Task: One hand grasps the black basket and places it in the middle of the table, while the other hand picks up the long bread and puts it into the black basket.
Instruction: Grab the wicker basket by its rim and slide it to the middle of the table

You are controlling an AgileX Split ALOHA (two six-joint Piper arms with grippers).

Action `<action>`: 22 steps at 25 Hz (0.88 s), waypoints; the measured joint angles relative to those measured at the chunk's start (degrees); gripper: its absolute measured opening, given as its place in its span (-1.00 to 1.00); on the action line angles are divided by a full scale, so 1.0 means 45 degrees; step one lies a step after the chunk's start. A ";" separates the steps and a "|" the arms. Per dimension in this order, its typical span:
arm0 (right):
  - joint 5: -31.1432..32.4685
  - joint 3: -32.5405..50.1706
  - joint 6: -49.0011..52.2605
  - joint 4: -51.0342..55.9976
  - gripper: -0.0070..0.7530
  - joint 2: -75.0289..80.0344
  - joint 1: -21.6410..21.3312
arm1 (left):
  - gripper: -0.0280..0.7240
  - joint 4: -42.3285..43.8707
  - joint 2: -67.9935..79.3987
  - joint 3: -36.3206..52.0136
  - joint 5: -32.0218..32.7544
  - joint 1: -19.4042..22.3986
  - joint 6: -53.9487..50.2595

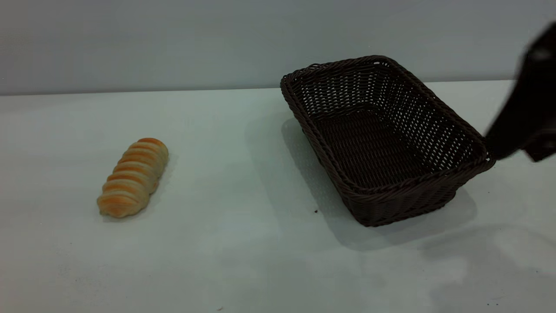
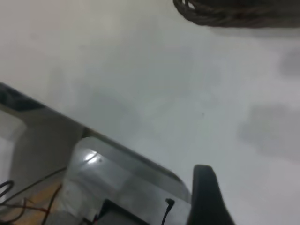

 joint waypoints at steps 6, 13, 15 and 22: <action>-0.1161 -0.0643 0.1649 -0.0248 0.36 0.1756 0.0697 | 0.36 0.0000 0.0000 0.0000 0.0417 0.0000 0.0000; -0.1985 -0.0643 0.2565 0.0954 0.24 0.3244 0.0697 | 0.36 0.0000 0.0000 0.0000 0.0613 0.0000 -0.0069; -0.2191 -0.0643 0.2791 0.1621 0.22 0.3586 0.0697 | 0.36 0.0000 0.0000 0.0000 0.0626 0.0000 -0.0069; -0.4173 -0.0668 0.3793 0.4308 0.19 0.4748 0.0697 | 0.36 0.0000 0.0000 0.0000 0.0635 0.0000 -0.0069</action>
